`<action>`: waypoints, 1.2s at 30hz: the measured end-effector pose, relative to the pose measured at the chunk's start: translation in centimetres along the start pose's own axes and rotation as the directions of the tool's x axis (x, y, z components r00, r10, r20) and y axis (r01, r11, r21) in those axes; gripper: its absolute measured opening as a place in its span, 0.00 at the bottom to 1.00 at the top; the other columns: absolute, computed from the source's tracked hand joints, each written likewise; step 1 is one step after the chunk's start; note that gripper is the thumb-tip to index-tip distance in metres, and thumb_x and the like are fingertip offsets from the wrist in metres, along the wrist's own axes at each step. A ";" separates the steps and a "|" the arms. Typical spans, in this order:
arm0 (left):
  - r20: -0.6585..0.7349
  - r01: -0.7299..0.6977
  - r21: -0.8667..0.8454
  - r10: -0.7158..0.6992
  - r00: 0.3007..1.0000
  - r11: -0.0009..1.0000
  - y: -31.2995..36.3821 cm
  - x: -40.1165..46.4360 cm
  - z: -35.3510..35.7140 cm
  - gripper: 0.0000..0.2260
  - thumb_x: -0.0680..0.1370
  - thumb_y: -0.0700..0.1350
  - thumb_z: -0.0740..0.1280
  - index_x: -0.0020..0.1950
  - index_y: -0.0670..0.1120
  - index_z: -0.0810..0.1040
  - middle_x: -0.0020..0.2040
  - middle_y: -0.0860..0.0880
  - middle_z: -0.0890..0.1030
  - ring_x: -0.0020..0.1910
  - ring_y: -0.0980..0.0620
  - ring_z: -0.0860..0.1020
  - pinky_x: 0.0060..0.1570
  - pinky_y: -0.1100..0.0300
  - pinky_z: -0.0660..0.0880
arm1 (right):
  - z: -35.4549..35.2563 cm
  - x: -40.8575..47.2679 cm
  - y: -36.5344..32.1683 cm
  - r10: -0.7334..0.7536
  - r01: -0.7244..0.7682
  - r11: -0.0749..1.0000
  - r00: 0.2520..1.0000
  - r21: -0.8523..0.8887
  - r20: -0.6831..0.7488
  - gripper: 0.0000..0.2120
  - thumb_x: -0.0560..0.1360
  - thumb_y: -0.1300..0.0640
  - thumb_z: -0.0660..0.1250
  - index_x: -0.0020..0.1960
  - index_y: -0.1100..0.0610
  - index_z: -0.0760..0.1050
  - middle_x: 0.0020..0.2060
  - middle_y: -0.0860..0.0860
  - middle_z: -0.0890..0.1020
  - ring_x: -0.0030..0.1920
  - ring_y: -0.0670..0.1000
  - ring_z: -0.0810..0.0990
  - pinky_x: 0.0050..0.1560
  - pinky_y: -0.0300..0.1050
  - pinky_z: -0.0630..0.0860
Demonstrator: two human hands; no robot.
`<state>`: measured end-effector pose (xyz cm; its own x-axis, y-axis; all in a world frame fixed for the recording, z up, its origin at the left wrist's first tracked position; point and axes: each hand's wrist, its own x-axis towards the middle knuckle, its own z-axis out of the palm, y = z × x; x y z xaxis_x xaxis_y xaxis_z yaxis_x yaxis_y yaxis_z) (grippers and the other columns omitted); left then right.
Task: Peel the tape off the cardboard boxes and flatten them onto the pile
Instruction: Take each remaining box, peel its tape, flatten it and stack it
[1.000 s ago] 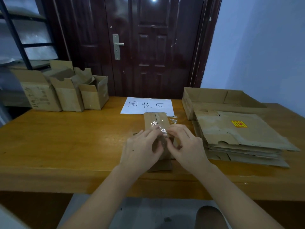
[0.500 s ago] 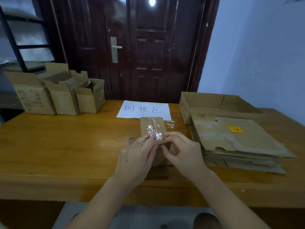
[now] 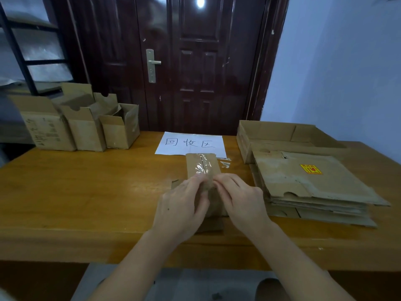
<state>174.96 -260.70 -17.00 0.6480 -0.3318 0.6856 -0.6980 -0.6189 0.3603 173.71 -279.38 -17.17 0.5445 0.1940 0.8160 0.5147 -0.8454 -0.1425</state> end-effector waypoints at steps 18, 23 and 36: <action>0.012 0.171 -0.051 -0.171 0.985 0.984 0.2 0.6 3.3 0.28 0.72 0.61 0.71 0.68 0.52 0.71 0.70 0.55 0.72 0.71 0.56 0.67 0.70 0.53 0.71 | -2.8 1.6 -1.2 0.019 -0.033 0.998 0.969 0.051 0.245 0.14 0.77 0.53 0.70 0.62 0.51 0.82 0.61 0.45 0.83 0.59 0.40 0.81 0.58 0.36 0.79; 0.135 0.122 -0.164 -0.100 0.986 0.979 -2.4 0.6 1.0 0.31 0.70 0.62 0.75 0.67 0.55 0.68 0.68 0.61 0.67 0.67 0.59 0.68 0.65 0.56 0.73 | -3.4 3.2 0.0 0.178 -0.233 0.946 0.954 0.223 0.244 0.18 0.77 0.49 0.68 0.65 0.48 0.80 0.66 0.40 0.78 0.61 0.42 0.80 0.58 0.39 0.79; 0.143 0.563 -0.203 -0.545 0.826 0.801 -8.4 0.2 -3.1 0.13 0.80 0.44 0.71 0.64 0.50 0.78 0.54 0.54 0.79 0.52 0.53 0.79 0.46 0.59 0.79 | -0.7 4.4 0.1 0.062 -0.050 0.998 0.913 -0.042 0.402 0.25 0.76 0.33 0.60 0.59 0.50 0.82 0.49 0.44 0.77 0.56 0.45 0.72 0.68 0.46 0.69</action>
<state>179.98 -253.36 -17.91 0.9593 -0.0393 0.2796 -0.2561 -0.5382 0.8030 175.64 -278.95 -13.22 0.7958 0.3248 0.5110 0.4591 -0.8740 -0.1595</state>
